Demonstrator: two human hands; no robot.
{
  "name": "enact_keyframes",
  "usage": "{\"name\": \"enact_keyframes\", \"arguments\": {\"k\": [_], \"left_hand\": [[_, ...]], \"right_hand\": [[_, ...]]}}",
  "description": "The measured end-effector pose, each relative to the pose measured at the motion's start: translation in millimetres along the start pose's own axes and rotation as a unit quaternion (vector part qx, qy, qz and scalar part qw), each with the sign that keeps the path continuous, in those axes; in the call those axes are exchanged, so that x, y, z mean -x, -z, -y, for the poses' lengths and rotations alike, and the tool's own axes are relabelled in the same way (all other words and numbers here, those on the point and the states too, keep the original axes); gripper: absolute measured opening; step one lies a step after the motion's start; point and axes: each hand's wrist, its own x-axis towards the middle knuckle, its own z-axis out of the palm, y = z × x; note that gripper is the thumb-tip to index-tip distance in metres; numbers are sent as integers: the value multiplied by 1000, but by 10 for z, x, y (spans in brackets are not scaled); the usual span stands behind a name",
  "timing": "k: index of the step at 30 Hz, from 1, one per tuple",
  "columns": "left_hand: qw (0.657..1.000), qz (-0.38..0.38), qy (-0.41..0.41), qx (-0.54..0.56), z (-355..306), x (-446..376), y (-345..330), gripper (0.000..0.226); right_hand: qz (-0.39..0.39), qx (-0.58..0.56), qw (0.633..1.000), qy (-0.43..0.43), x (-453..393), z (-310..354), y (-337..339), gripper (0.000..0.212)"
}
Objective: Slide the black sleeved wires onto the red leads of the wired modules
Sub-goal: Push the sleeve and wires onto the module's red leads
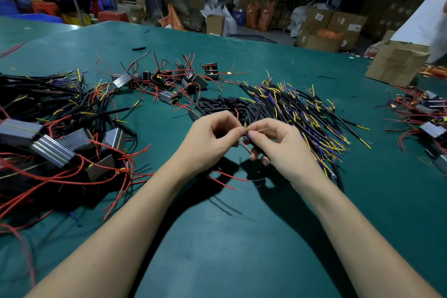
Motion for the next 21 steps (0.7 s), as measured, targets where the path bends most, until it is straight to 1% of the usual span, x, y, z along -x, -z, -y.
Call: {"name": "enact_keyframes", "arguments": {"k": [3,7,14,18,21], "left_hand": [[1000,-16,5,13,1,-11,11,12],[1000,-14,3,15,2,-3,10,13],[998,21,42,47,-7,2,68,15],[995,27,70,58,-7,-6,119,18],[996,27,69,55,5,3,144,14]], "right_hand": [[9,7,1000,-7,-2,-36,9,16],[3,-1,999,34,-4,-42,12,13],[2,34,999,24,-1,-58,15,15],[5,38,998,45,-1,-57,18,16],[13,41,997,57,0,-49,4,17]]}}
